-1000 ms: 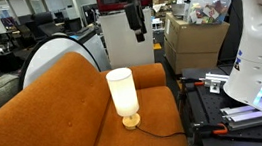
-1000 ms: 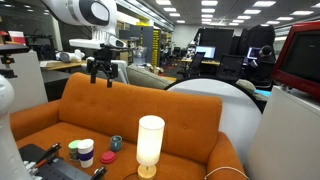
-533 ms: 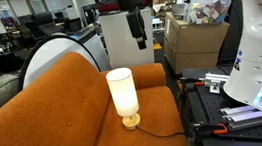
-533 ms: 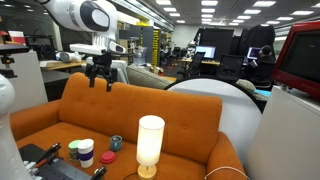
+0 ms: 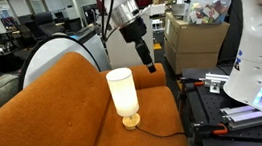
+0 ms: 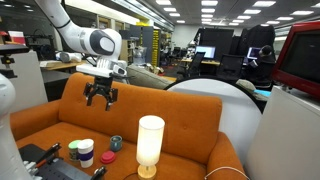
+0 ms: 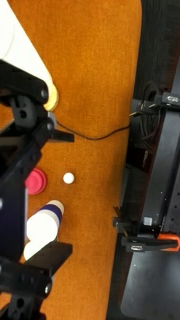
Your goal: Put the white object inside the white and blue coffee cup
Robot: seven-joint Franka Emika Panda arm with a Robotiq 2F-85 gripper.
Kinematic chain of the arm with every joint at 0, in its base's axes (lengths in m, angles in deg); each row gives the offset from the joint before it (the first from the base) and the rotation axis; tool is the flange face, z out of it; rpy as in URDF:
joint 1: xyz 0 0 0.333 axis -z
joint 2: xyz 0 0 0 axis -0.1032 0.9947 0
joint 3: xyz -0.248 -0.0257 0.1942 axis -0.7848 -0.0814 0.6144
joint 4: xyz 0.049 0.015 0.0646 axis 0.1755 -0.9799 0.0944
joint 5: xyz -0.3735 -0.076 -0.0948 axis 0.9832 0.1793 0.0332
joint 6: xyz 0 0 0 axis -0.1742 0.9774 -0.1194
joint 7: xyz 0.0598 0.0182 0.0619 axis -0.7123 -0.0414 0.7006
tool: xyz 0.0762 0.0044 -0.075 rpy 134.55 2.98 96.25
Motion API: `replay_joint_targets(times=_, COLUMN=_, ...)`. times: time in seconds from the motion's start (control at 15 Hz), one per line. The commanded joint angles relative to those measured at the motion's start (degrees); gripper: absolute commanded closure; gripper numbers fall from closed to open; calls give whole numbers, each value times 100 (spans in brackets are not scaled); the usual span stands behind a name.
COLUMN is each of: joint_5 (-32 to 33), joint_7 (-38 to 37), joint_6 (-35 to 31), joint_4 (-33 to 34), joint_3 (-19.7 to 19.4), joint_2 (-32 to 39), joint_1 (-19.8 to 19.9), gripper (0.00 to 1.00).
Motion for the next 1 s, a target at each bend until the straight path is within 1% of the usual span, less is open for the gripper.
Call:
replay_joint_targets(times=0.0, joint_5=-5, joint_7=2, joint_6=14, joint_4=13, joint_3=31, joint_2=-26, joint_1=29, gripper=0)
replay_joint_targets(times=0.47, joint_5=-5, joint_7=1, joint_6=17, joint_4=9, joint_3=28, joint_2=-109, joint_1=26, gripper=0)
replay_joint_targets(times=0.53, joint_5=33, joint_7=-40, joint_6=-75, joint_4=10, joint_3=55, joint_2=-49, joint_1=13, gripper=0)
replay_joint_targets(times=0.67, joint_5=90, joint_7=43, joint_6=-459, joint_4=-8, joint_3=113, joint_2=138, joint_1=-35, gripper=0)
replay_joint_targets(times=0.93, joint_5=-6, joint_7=441, joint_6=-1741, joint_4=-20, joint_3=266, joint_2=955, joint_1=-177, gripper=0)
